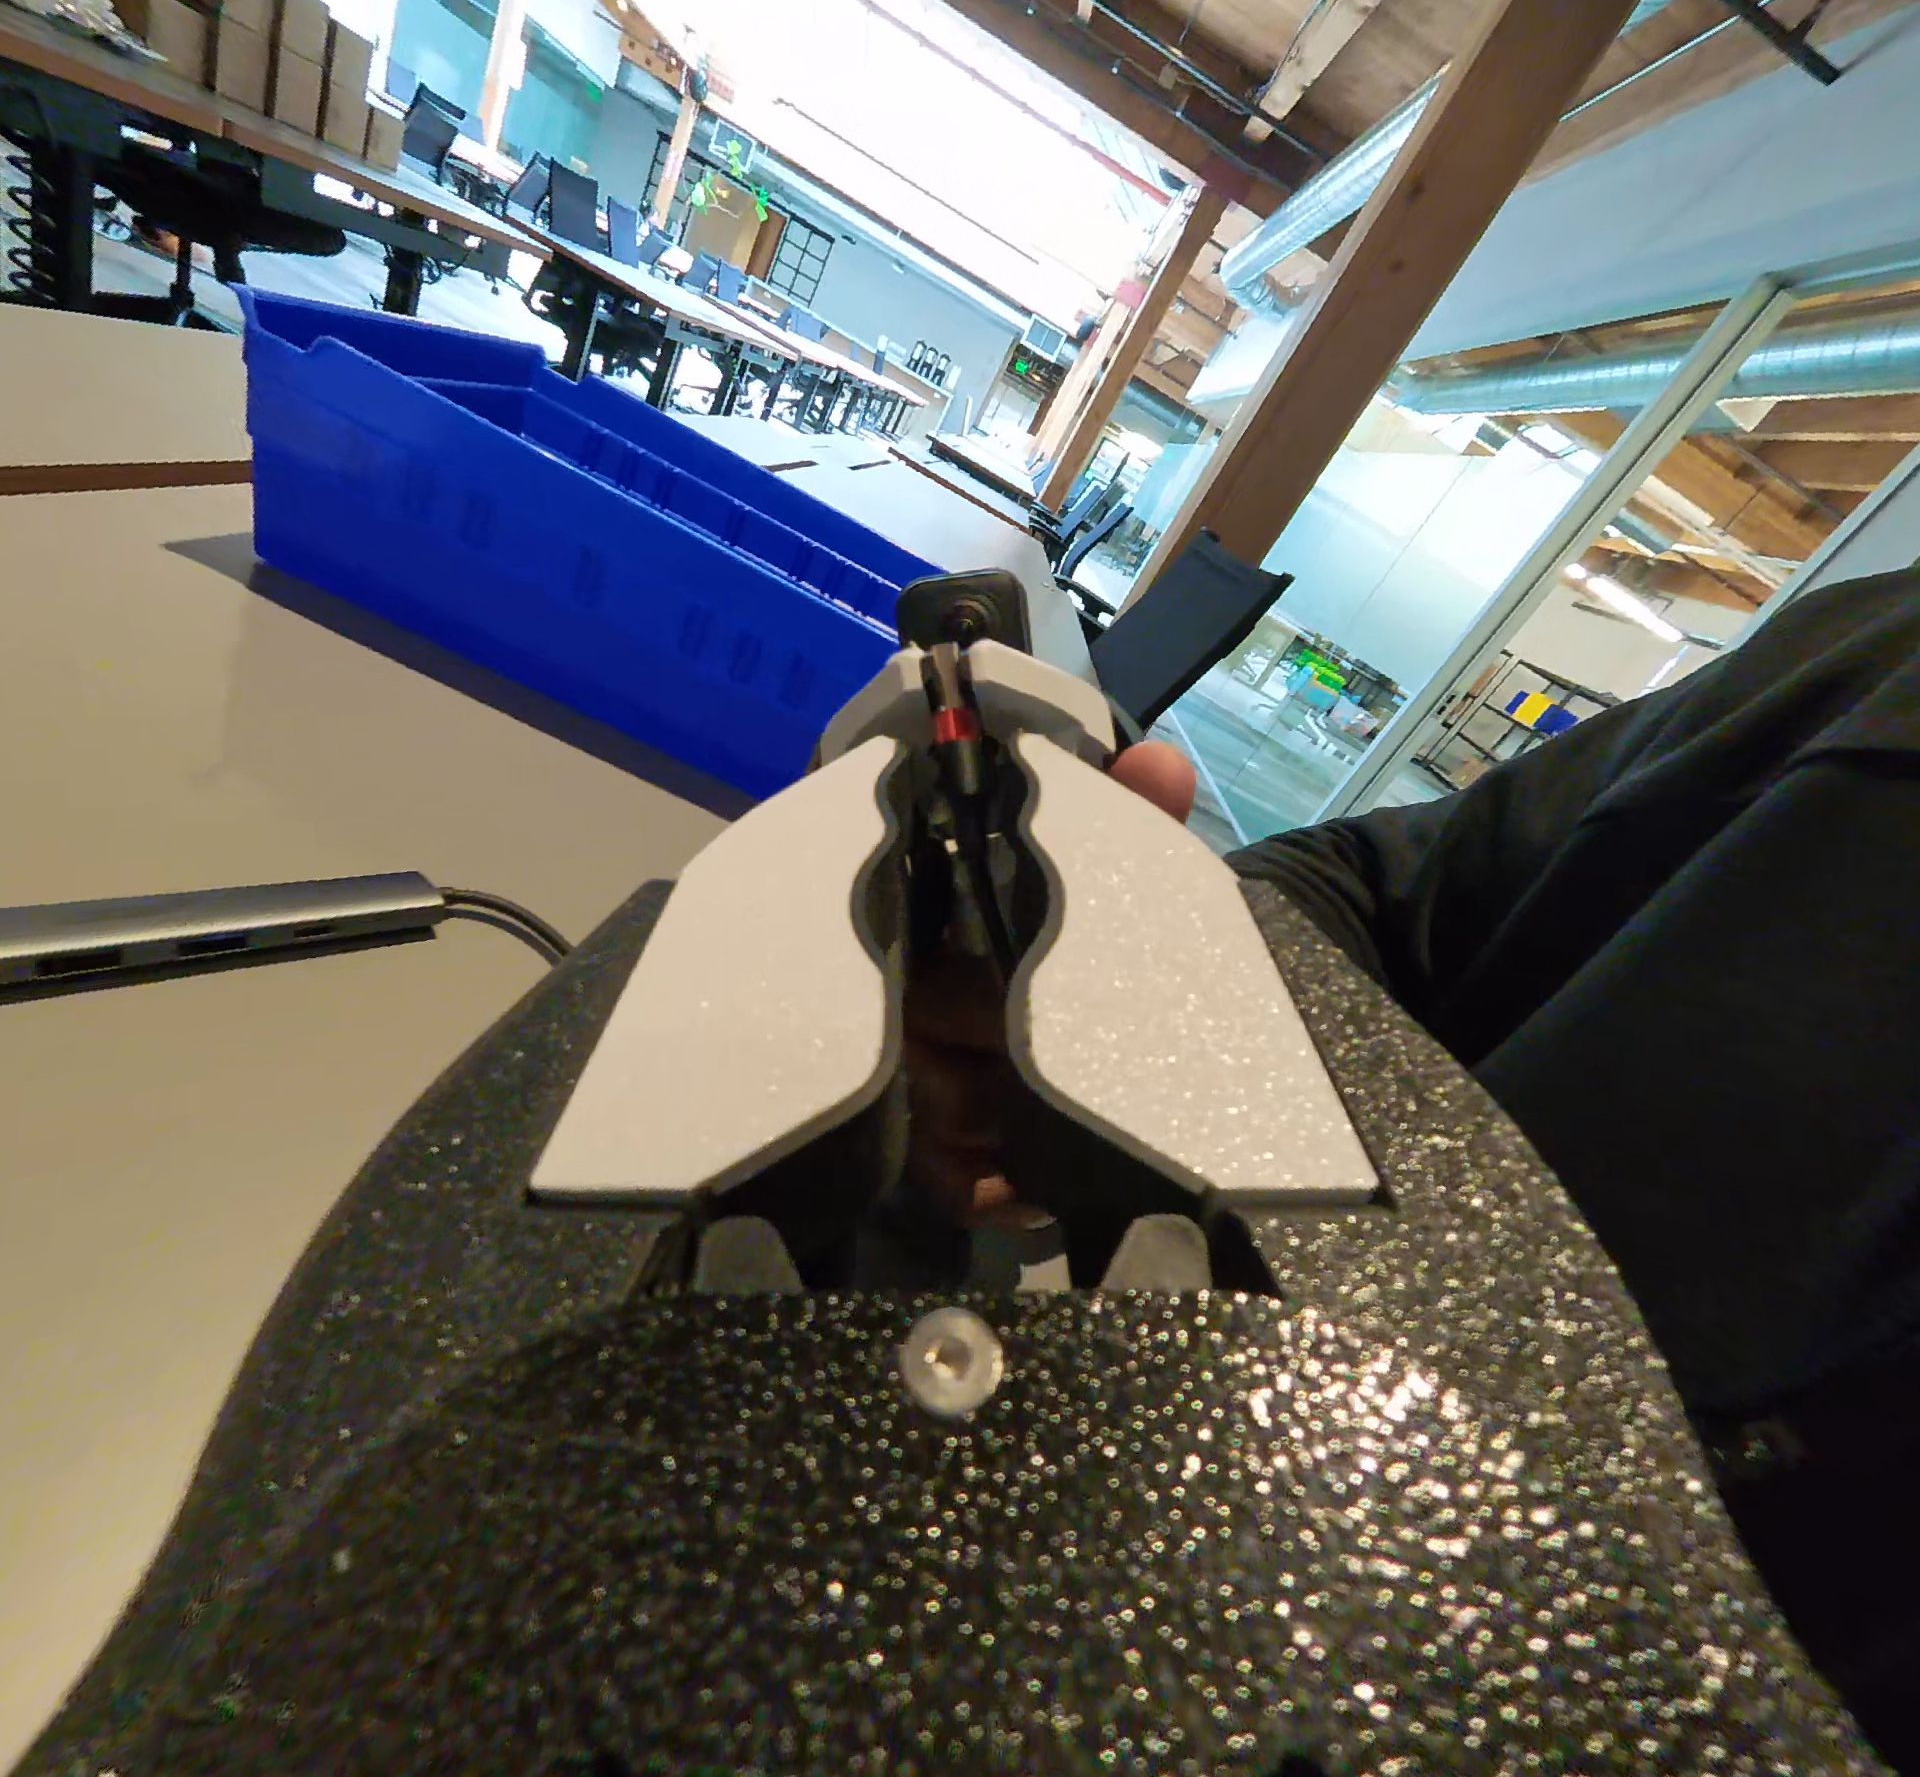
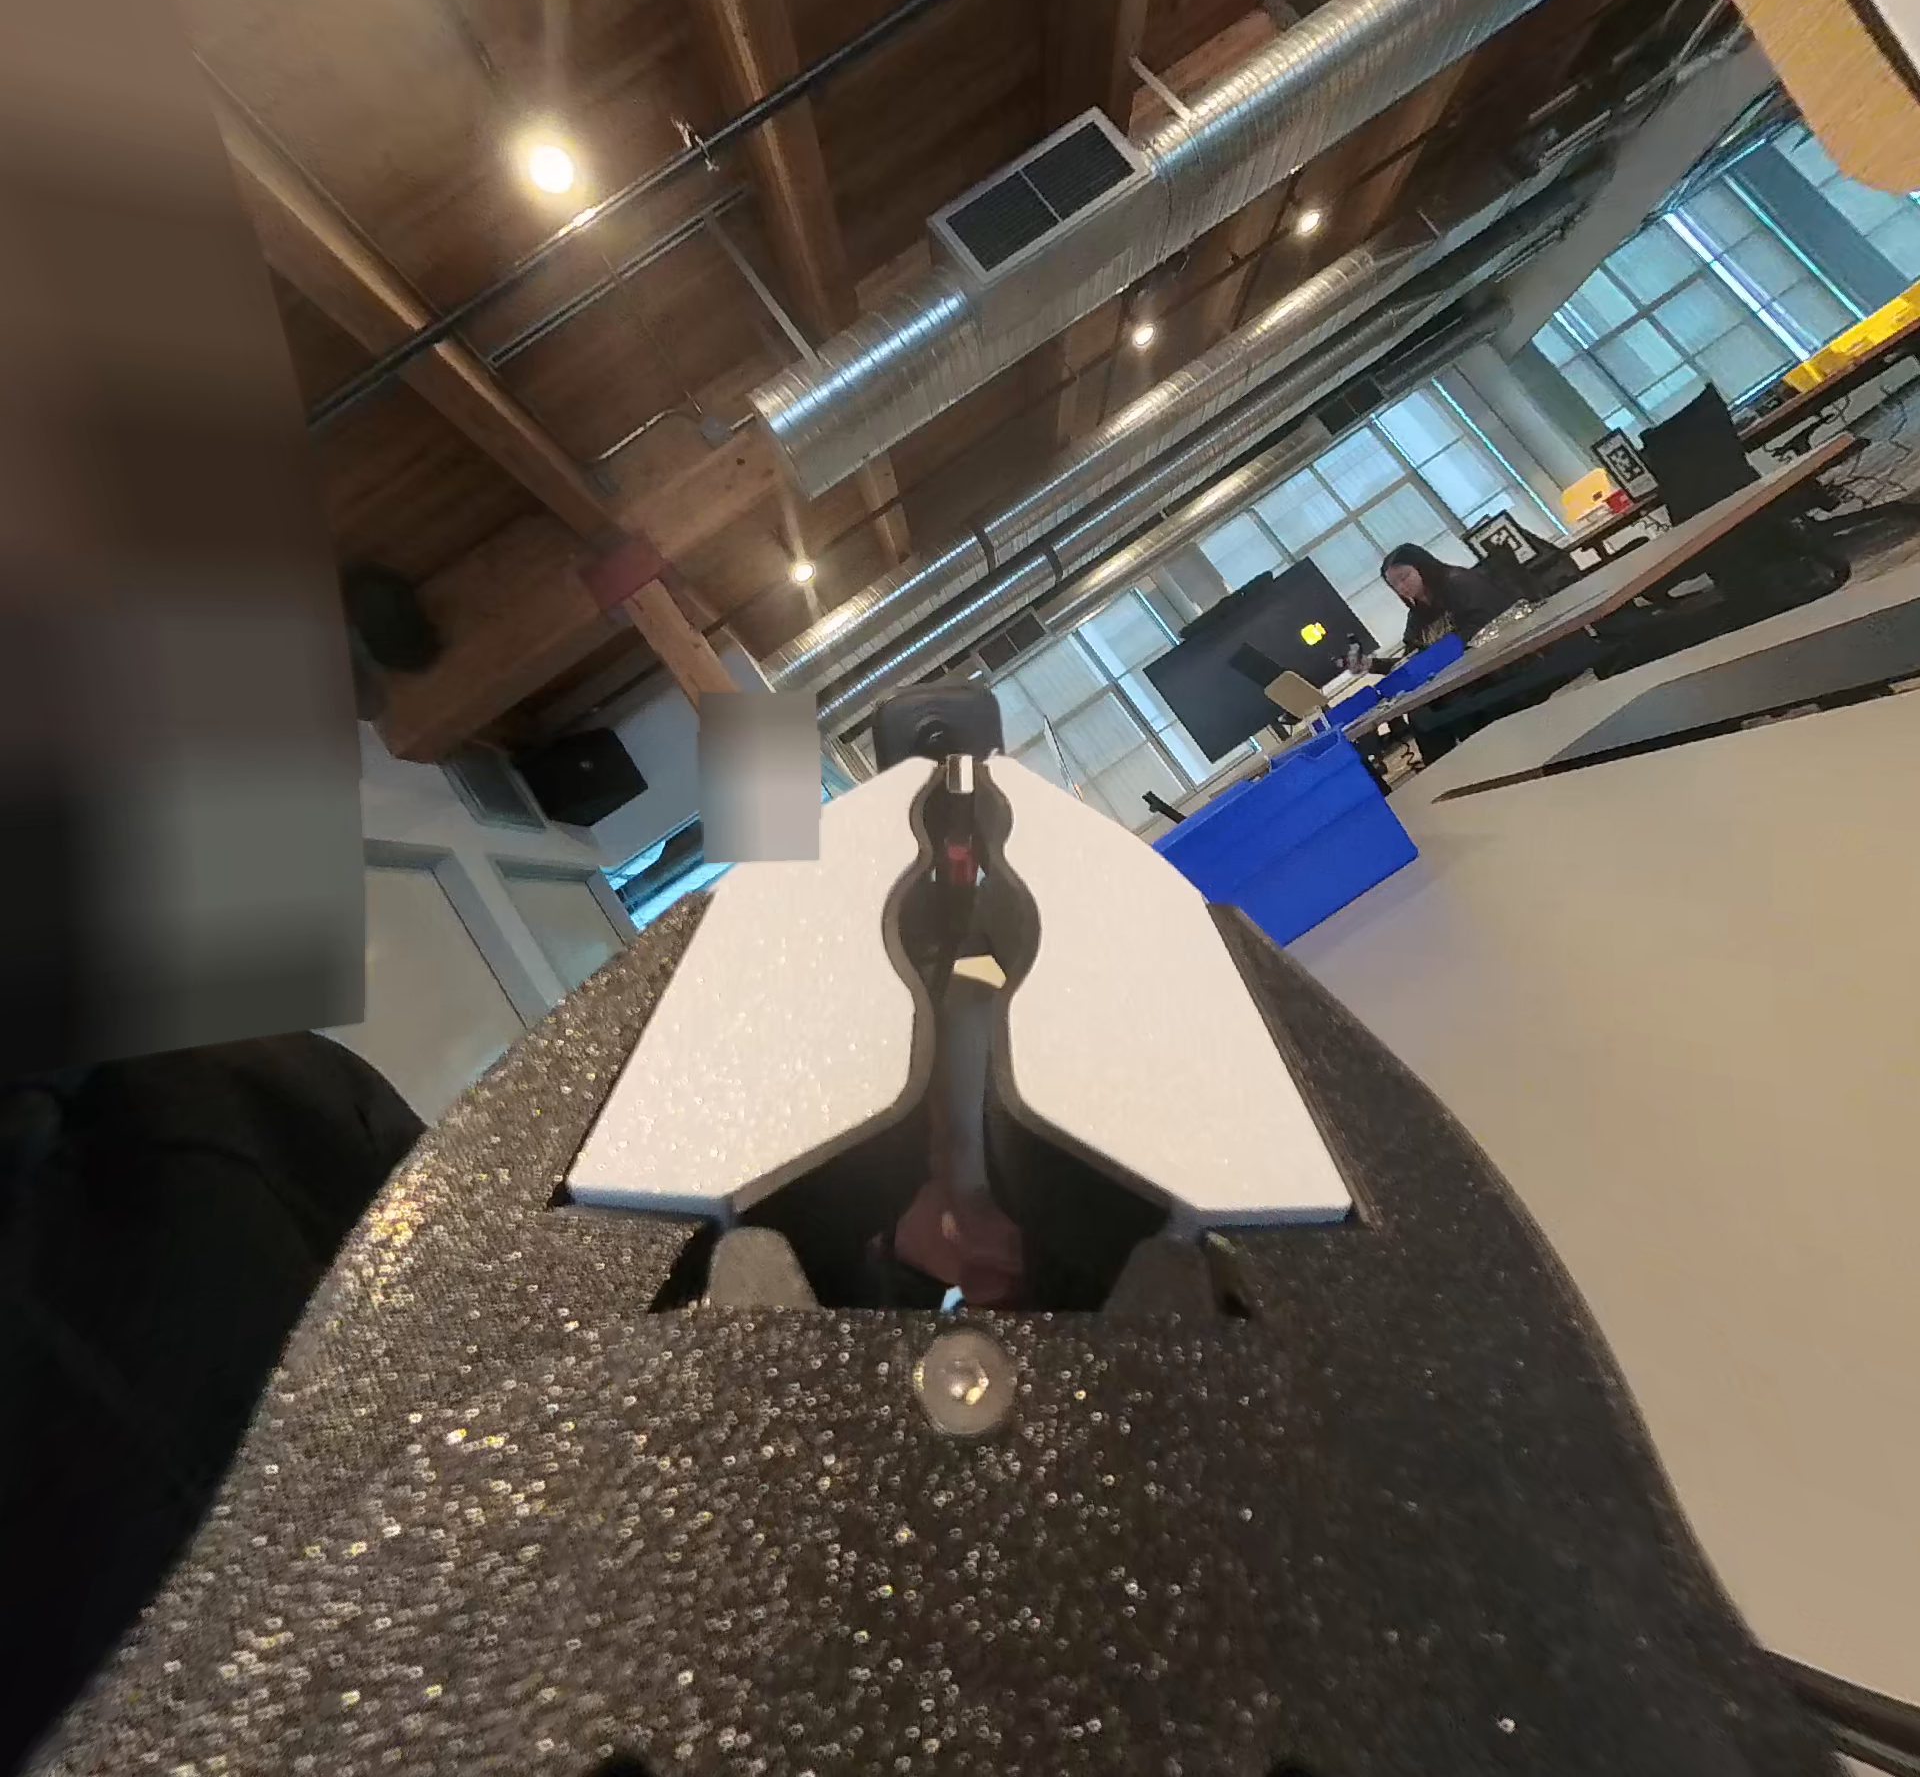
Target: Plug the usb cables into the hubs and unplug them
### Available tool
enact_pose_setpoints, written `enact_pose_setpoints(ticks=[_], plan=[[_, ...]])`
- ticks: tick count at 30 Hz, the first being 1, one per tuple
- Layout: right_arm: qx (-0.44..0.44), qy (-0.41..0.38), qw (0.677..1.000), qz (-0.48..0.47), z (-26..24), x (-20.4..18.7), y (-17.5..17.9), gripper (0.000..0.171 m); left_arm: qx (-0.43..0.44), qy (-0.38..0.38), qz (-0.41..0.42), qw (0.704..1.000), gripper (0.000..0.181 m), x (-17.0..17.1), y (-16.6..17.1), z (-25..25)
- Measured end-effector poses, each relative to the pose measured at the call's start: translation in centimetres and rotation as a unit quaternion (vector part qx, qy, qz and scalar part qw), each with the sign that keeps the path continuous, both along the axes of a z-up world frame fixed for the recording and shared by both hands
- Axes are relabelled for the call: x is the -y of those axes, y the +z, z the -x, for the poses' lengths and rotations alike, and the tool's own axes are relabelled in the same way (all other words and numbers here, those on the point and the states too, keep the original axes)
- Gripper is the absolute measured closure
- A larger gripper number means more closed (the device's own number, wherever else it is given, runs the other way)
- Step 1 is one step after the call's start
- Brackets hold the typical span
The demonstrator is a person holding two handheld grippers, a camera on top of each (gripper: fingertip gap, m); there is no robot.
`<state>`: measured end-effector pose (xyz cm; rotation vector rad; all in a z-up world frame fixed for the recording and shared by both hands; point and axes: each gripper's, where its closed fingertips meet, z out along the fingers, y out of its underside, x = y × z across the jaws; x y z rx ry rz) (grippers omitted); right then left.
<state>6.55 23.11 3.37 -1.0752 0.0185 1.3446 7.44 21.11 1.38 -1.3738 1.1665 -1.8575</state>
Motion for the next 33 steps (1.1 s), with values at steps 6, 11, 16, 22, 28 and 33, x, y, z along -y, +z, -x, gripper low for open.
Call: enact_pose_setpoints(ticks=[6,11,16,22,28,33], plan=[[0.014,-0.003,1.0,0.0,0.3,0.0,-0.2,0.167,0.006,-0.002,0.003,1.0,0.173,-0.1,0.2,0.2],[0.035,-0.011,0.999,-0.003,0.4,0.0,-0.2,0.167,0.004,-0.006,-0.002,1.0,0.173,-0.2,0.1,0.3],[0.138,-0.061,0.988,-0.007,0.3,-0.5,-0.6,0.164,-0.009,0.01,-0.05,0.999,0.174,-1.0,-0.5,0.5],[0.238,-0.176,0.953,0.061,-3.7,-2.8,-1.3,0.149,-0.056,0.078,-0.073,0.993,0.174,-4.3,-1.5,1.2],[0.368,-0.219,0.887,0.174,-6.1,-5.3,-6.1,0.138,-0.1,0.096,-0.016,0.99,0.174,-5.8,-3.0,1.5],[0.481,-0.224,0.805,0.267,-7.6,-6.0,-10.7,0.129,-0.128,0.101,0.022,0.986,0.174,-6.4,-4.2,1.6]])
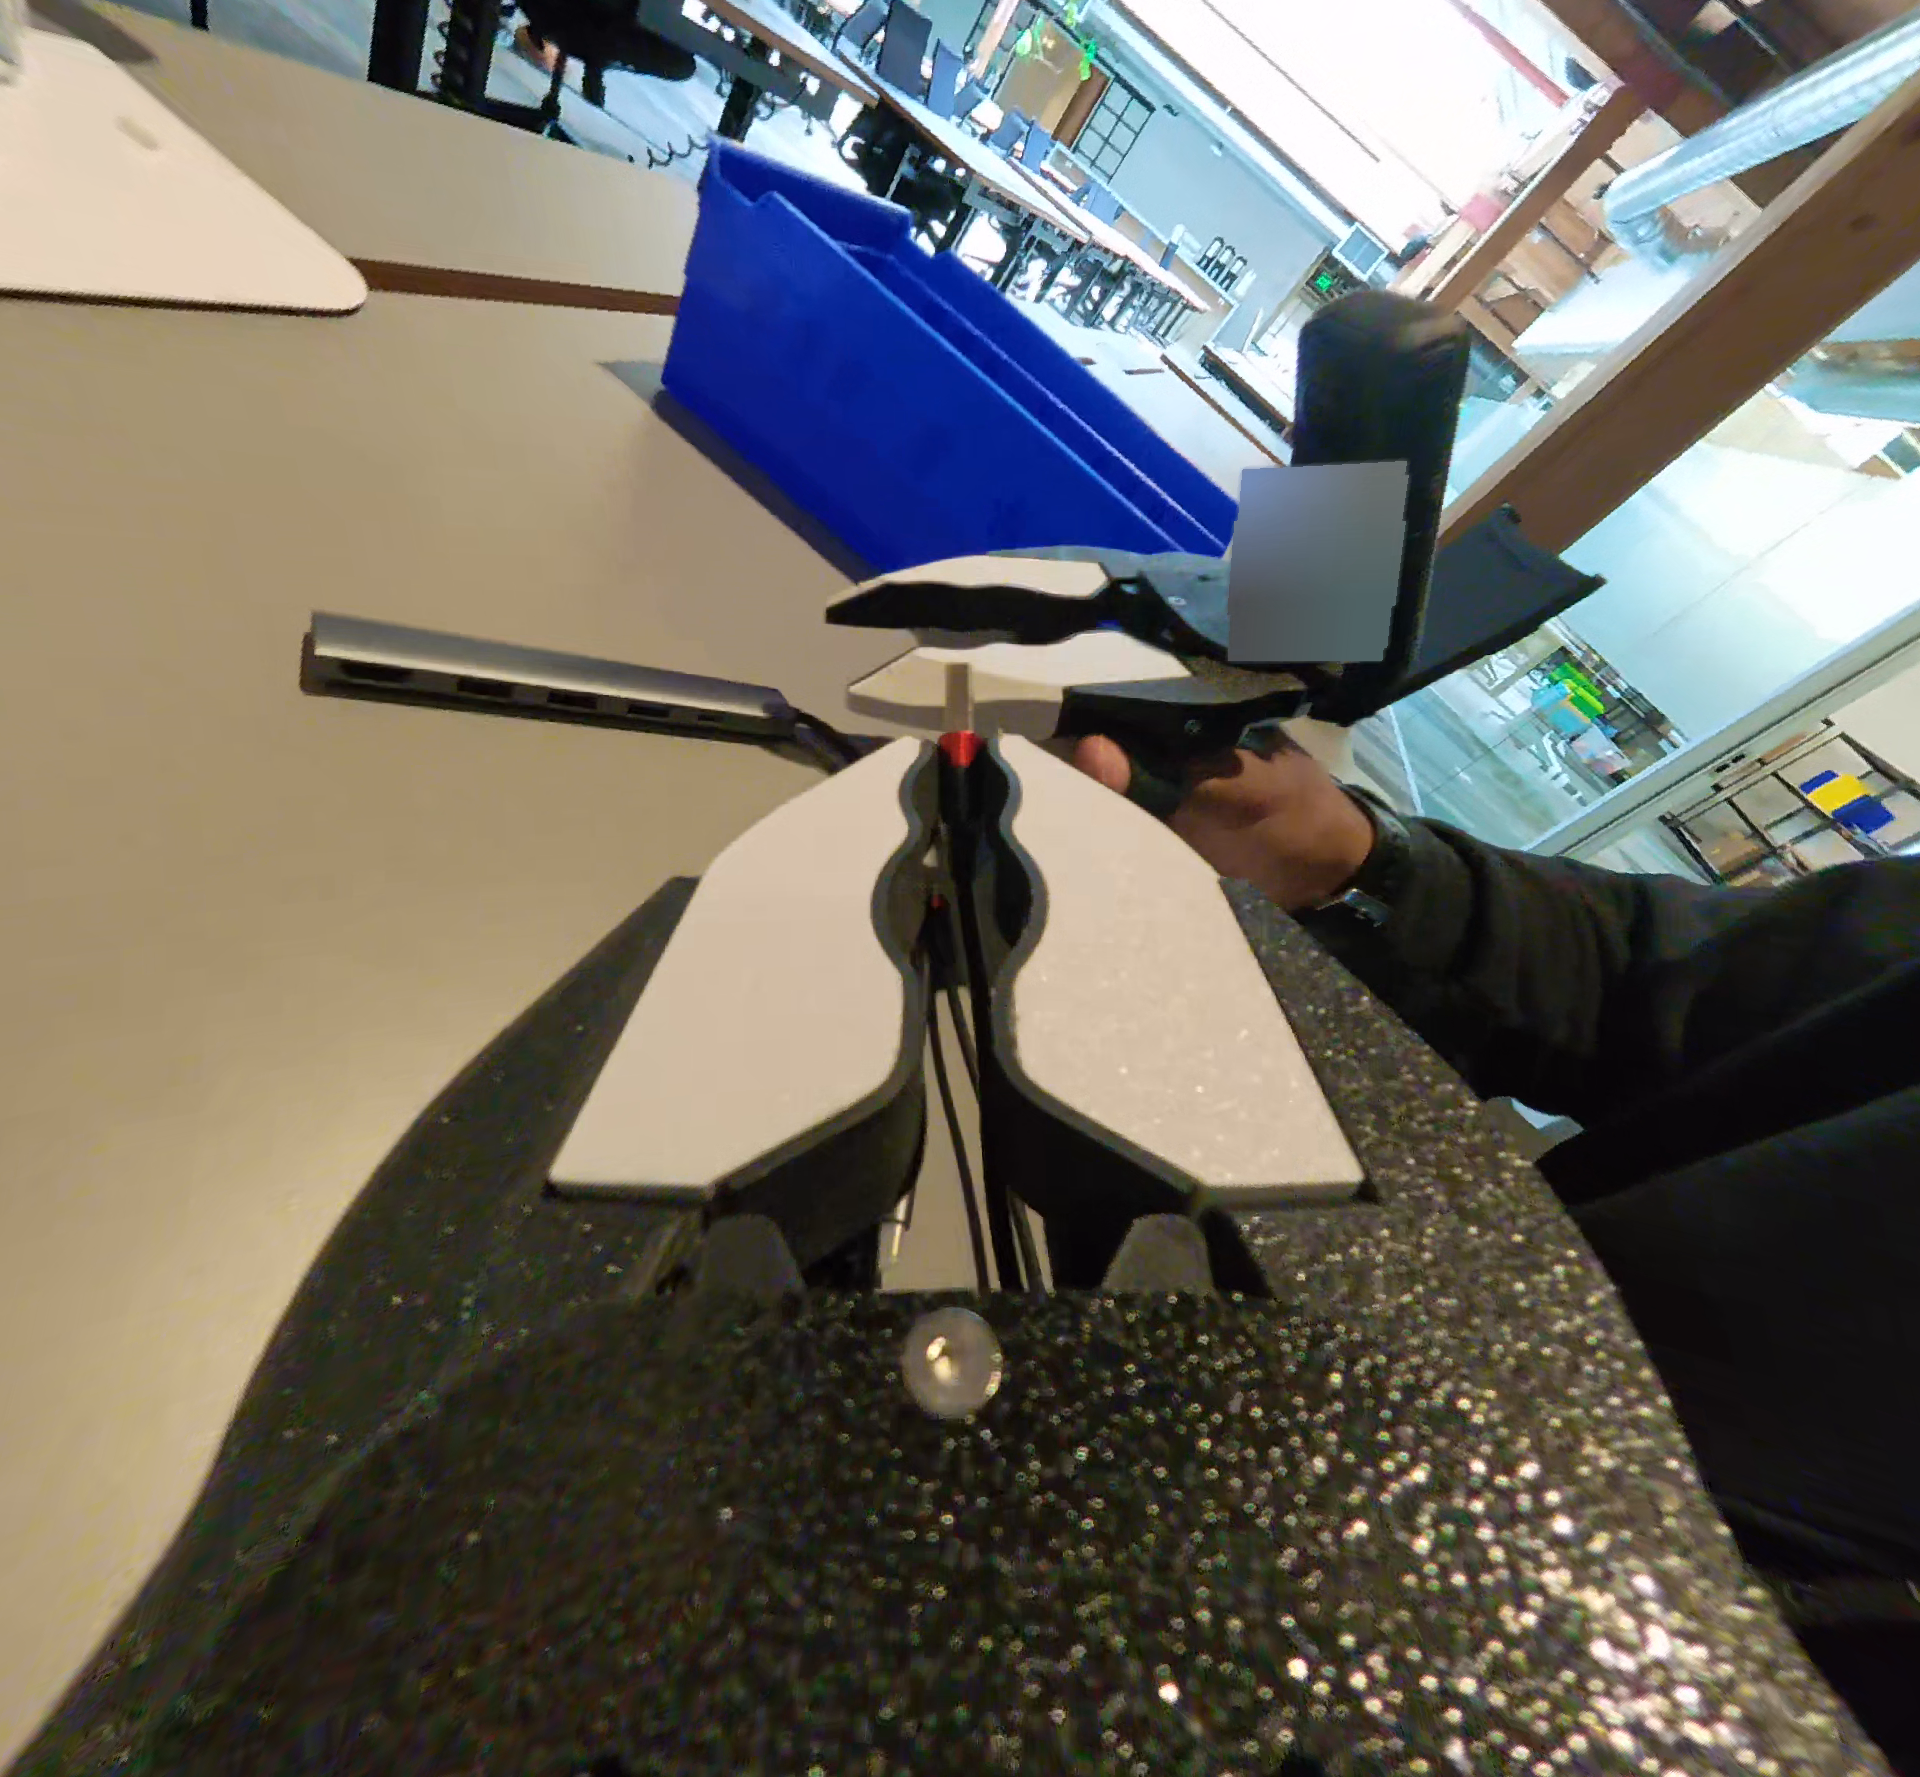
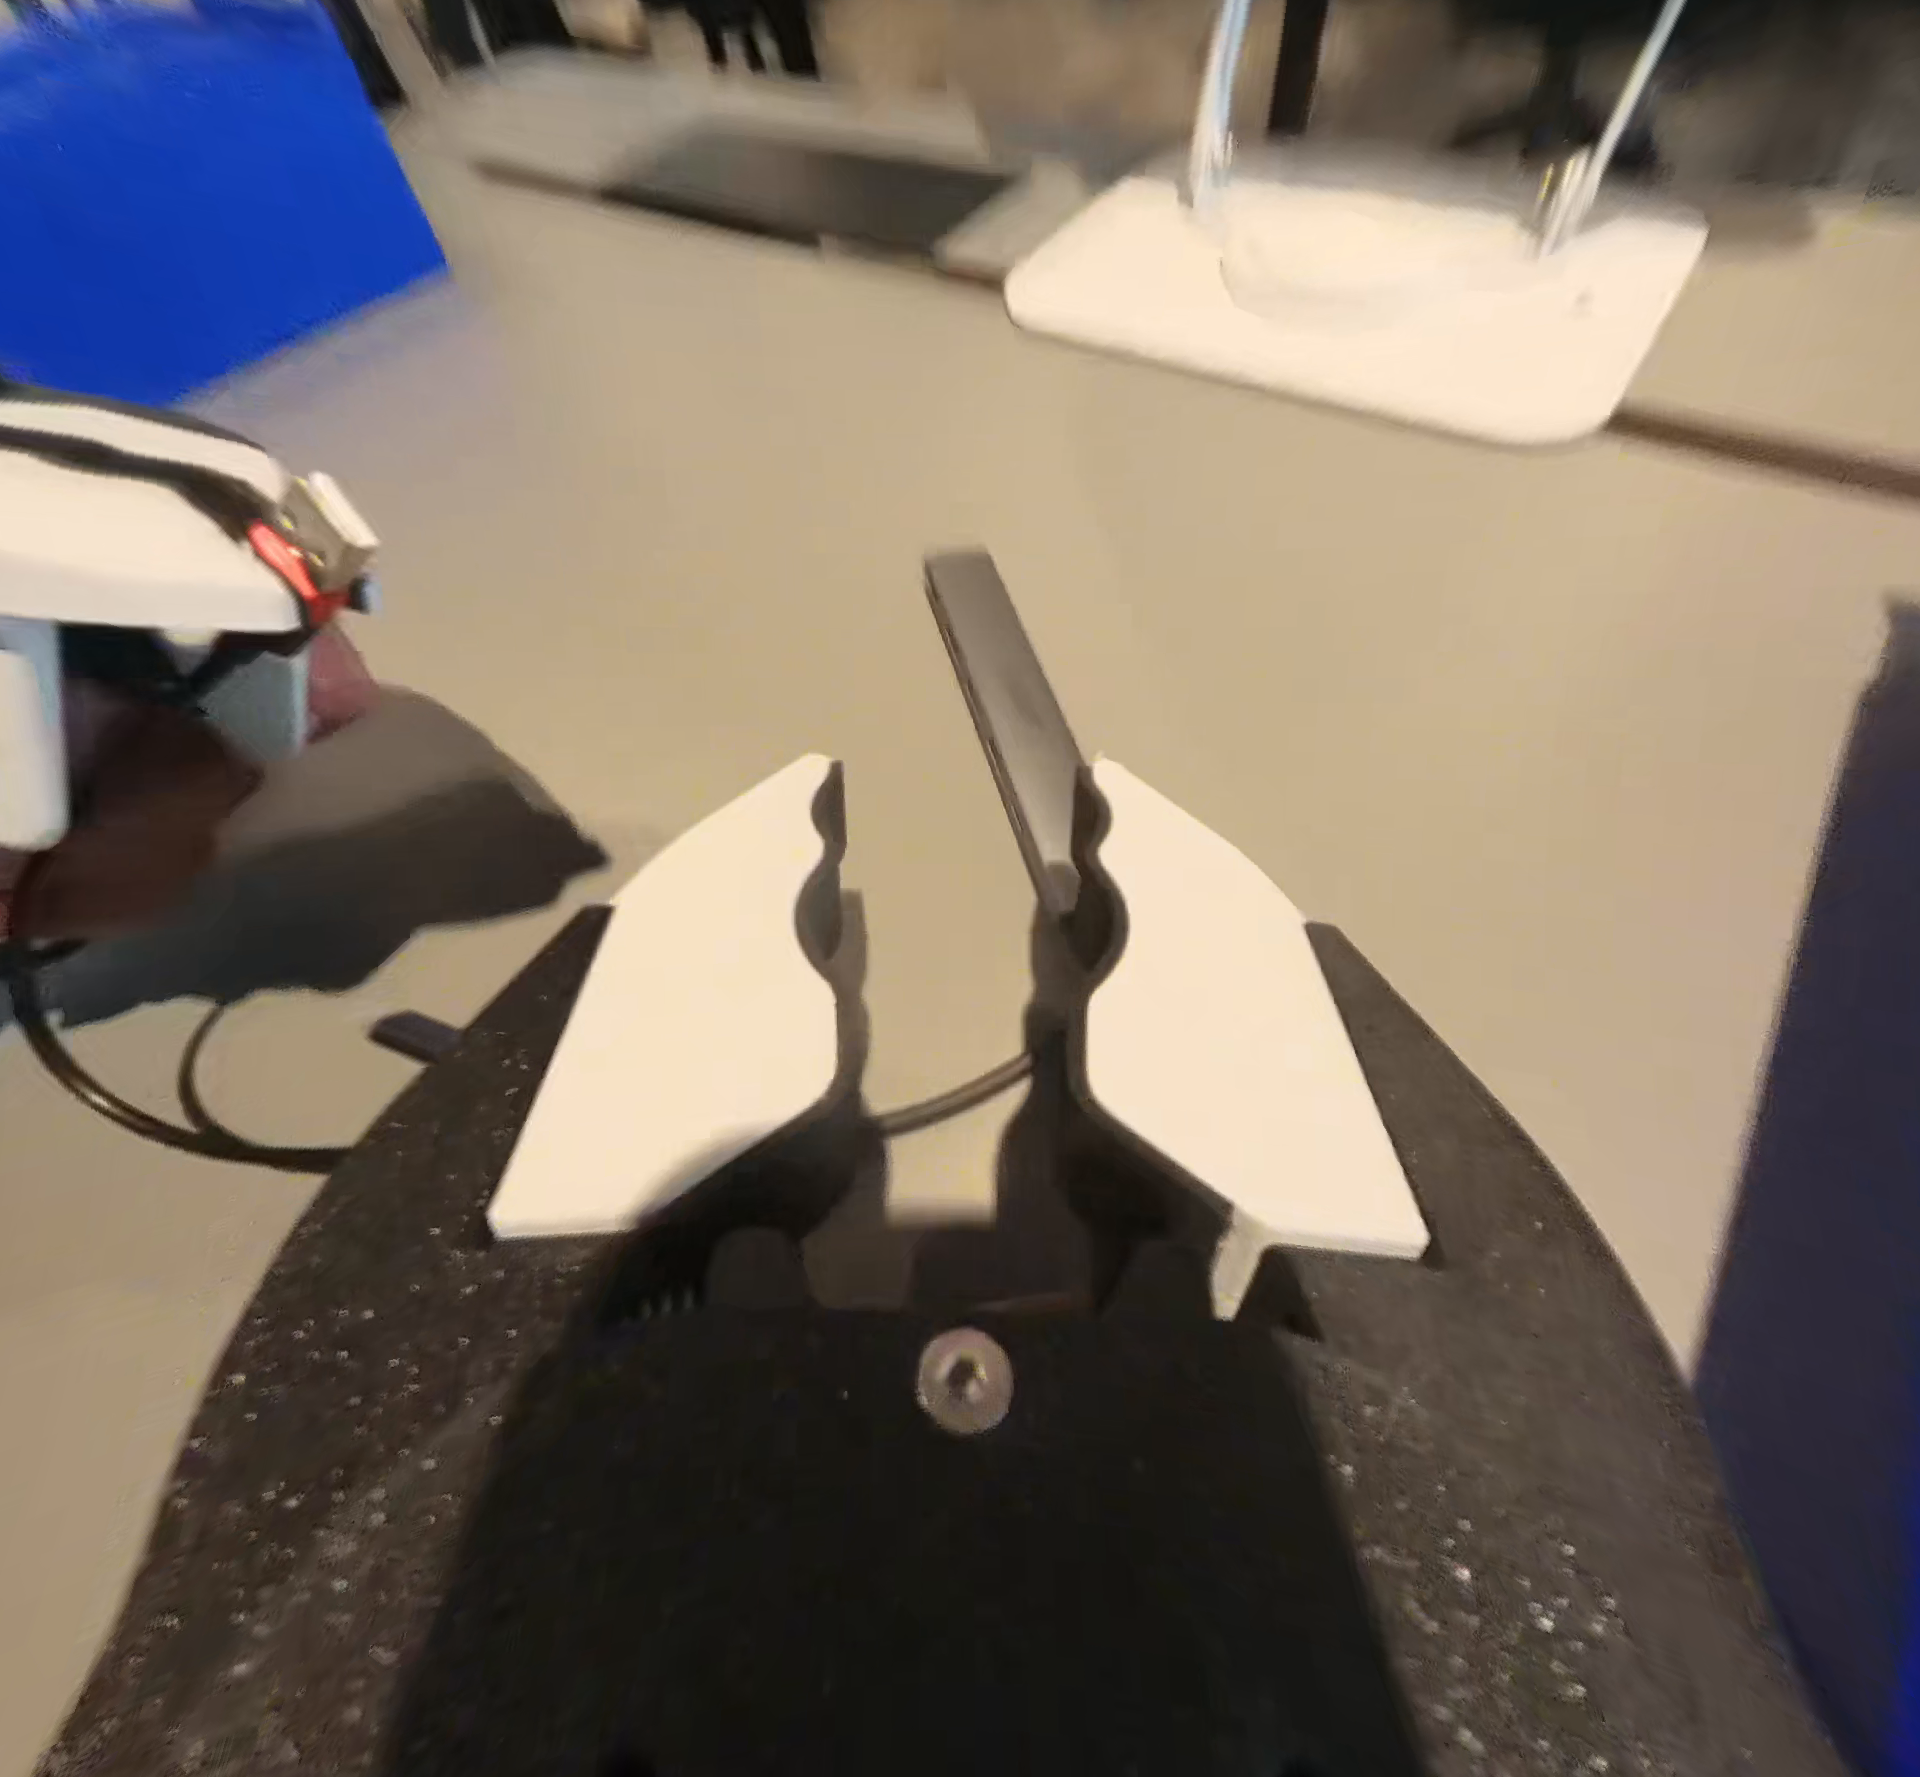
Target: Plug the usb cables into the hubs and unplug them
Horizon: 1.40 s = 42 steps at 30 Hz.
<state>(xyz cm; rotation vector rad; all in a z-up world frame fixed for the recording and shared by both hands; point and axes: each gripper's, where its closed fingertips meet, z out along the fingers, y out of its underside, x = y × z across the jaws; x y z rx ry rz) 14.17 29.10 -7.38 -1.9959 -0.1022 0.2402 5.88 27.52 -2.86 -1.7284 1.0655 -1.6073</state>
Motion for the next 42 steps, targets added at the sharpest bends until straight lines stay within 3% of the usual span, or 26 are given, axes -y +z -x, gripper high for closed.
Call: enact_pose_setpoints(ticks=[5,11,23,29,42], plan=[[0.046,-0.018,0.998,0.044,-1.3,-0.3,-1.3,0.13,-0.006,0.011,0.003,1.0,0.174,-0.6,-0.6,0.0],[0.086,0.013,0.991,0.099,-1.3,-1.3,-3.1,0.131,0.01,0.003,0.007,1.0,0.174,-0.5,-0.2,0.1],[0.107,0.038,0.982,0.153,-0.9,-1.5,-4.8,0.132,0.153,-0.087,-0.062,0.983,0.174,2.2,4.0,0.9],[0.1,0.04,0.982,0.154,-0.9,-1.4,-4.7,0.148,0.134,-0.076,-0.073,0.985,0.174,1.9,3.5,0.7],[0.09,0.049,0.986,0.128,-0.5,-1.3,-4.0,0.15,0.073,-0.034,-0.056,0.995,0.174,0.1,1.5,0.5]])
